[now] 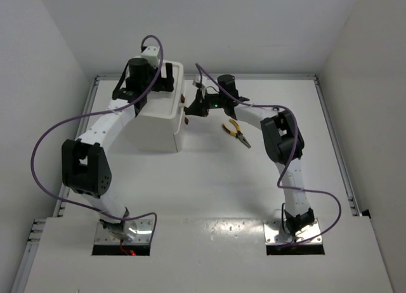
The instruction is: Sort the tools into containers
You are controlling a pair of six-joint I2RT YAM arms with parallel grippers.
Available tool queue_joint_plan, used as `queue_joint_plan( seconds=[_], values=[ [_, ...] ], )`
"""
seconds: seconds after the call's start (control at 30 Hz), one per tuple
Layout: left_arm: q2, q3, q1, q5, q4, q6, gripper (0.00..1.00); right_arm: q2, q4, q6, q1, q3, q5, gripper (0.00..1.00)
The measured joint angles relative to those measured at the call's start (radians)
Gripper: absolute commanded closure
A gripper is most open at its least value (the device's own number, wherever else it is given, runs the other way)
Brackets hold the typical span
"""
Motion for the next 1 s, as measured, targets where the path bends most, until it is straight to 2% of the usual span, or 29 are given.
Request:
queue_joint_plan(
  seconds=[0.3, 1.0],
  values=[
    [-0.001, -0.002, 0.0, 0.004, 0.002, -0.001, 0.0, -0.111, -0.017, -0.025, -0.067, -0.137, 0.029, 1.0],
    [-0.001, -0.002, 0.0, 0.006, 0.004, -0.004, 0.0, -0.218, -0.142, -0.093, -0.187, -0.237, -0.006, 1.0]
  ],
)
